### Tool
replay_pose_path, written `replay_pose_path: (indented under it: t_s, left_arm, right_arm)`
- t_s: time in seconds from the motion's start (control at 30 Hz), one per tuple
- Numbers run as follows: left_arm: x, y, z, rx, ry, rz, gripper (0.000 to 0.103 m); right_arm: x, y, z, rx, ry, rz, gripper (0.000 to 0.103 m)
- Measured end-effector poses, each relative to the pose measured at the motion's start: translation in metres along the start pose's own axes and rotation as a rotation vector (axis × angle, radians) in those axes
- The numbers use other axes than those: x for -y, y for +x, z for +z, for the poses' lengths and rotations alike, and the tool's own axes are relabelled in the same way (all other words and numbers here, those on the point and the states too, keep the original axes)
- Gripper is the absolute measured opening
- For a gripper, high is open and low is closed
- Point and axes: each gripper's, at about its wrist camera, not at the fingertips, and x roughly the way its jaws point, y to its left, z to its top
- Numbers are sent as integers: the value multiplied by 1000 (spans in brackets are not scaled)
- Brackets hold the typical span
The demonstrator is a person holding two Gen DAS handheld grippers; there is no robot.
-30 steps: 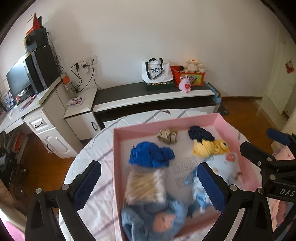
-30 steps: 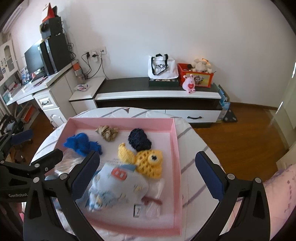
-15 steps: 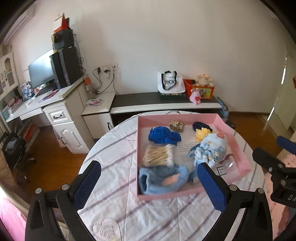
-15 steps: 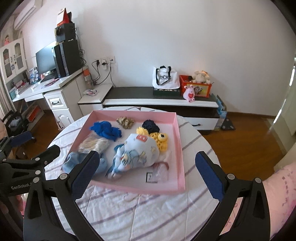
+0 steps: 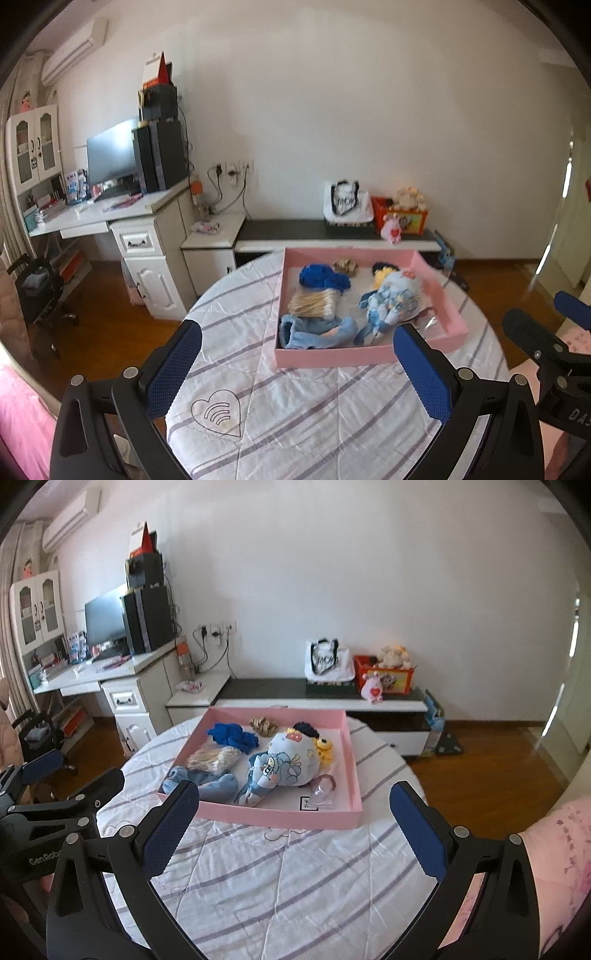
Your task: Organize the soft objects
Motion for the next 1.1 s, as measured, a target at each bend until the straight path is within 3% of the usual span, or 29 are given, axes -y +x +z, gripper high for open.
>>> replay_pose_path:
  t_s: [0.37,0.57,0.77,1.1]
  left_arm:
    - [2,-88,-27,176,-3,-22,103]
    - [4,-129,-43,275,1,1,103]
    - [8,-146,-60,332,-10,36,103]
    - [20,-145,-72,359,-2,72,103]
  right_arm:
    - [-6,-78,-8,184,-18,33,103]
    - [-16,-109,-9,275,-45,26,103]
    - [-21,-126,-11,308,-41,65,103]
    - [-30,-148,-17,371,-71,23,103]
